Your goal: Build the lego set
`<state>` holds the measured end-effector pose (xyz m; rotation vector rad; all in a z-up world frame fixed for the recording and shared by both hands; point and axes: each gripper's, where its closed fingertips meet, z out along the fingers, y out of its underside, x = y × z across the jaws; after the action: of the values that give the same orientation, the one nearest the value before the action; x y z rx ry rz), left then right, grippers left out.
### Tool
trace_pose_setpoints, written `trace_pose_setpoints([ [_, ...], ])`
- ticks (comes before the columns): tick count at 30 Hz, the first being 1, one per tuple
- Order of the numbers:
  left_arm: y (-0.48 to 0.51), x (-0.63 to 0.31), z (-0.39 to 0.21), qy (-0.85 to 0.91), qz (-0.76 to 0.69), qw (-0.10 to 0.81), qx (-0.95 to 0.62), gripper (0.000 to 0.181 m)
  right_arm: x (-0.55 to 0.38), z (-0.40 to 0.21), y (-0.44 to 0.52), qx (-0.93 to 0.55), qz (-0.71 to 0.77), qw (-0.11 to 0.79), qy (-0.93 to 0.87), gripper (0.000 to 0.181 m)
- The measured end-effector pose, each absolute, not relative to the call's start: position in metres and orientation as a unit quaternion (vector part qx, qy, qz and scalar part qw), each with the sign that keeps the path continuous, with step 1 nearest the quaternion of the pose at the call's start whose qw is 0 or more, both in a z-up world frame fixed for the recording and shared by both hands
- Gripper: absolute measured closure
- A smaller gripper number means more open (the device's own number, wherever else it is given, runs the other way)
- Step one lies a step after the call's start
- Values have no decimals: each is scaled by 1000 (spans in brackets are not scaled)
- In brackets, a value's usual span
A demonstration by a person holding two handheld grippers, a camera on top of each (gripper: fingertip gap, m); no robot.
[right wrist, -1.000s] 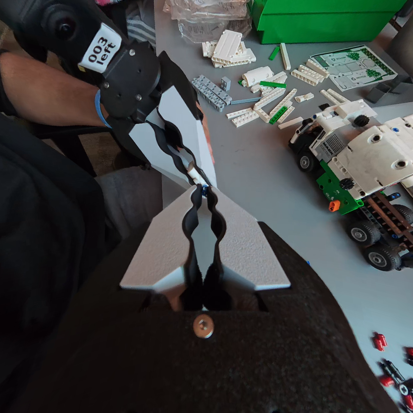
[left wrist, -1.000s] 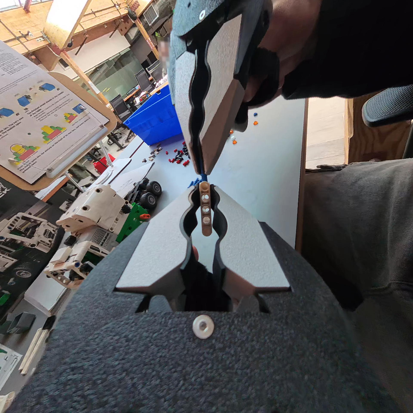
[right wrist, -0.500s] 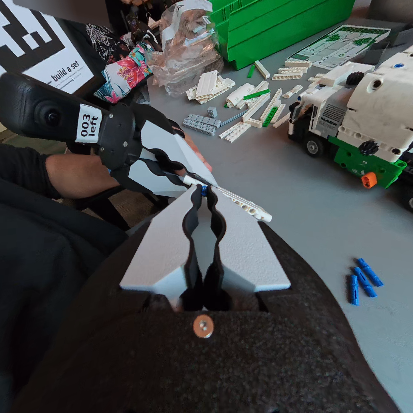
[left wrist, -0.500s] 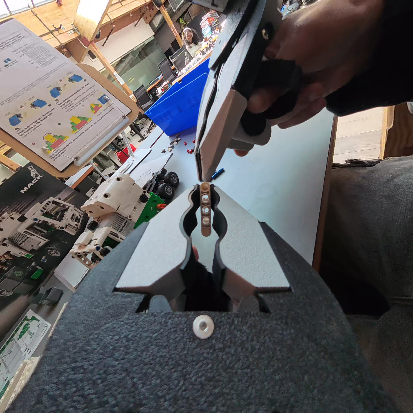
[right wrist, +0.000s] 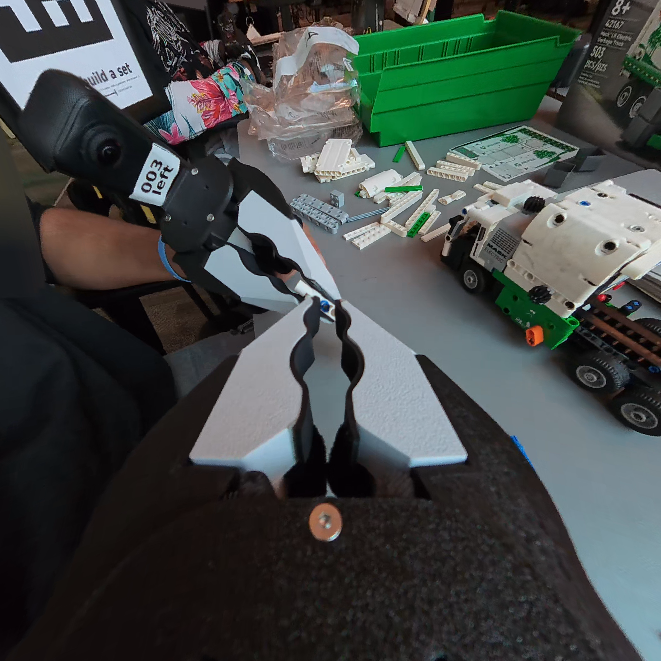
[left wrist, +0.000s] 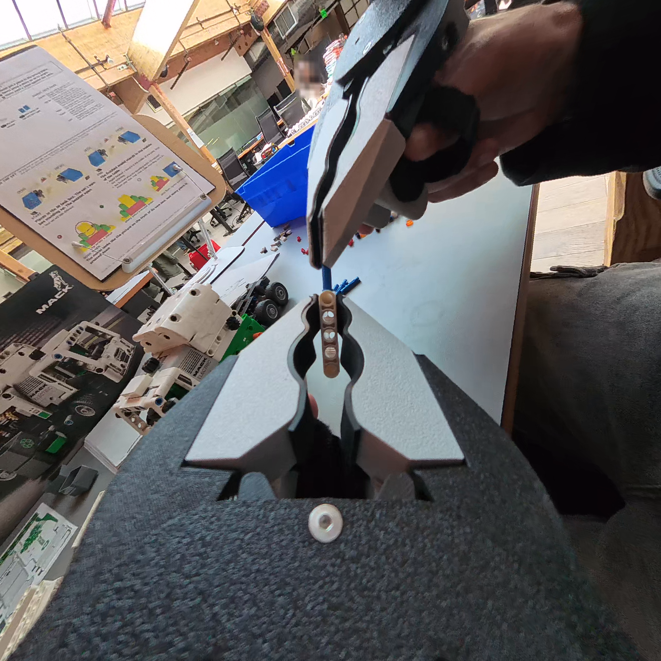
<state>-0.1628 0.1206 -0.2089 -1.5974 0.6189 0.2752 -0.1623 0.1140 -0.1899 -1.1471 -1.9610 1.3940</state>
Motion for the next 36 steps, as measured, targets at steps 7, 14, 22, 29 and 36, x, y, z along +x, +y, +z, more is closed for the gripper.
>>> trace_pose_setpoints([
  [7, 121, -164, -210, 272, 125, 643, -705, 175, -163, -198, 112, -431, 498, 217, -720, 178],
  [14, 119, -165, -203, 258, 102, 662, -697, 175, -165, -189, 108, -408, 506, 244, -720, 177],
  [22, 100, -184, -164, 157, -131, 732, -650, 176, -159, -186, 146, -383, 496, 301, -718, 156],
  [29, 89, -177, -152, 148, -242, 737, -614, 175, -167, -182, 112, -365, 605, 217, -674, 159],
  [36, 89, -177, -149, 137, -262, 737, -608, 164, -169, -173, 99, -356, 641, 208, -647, 175],
])
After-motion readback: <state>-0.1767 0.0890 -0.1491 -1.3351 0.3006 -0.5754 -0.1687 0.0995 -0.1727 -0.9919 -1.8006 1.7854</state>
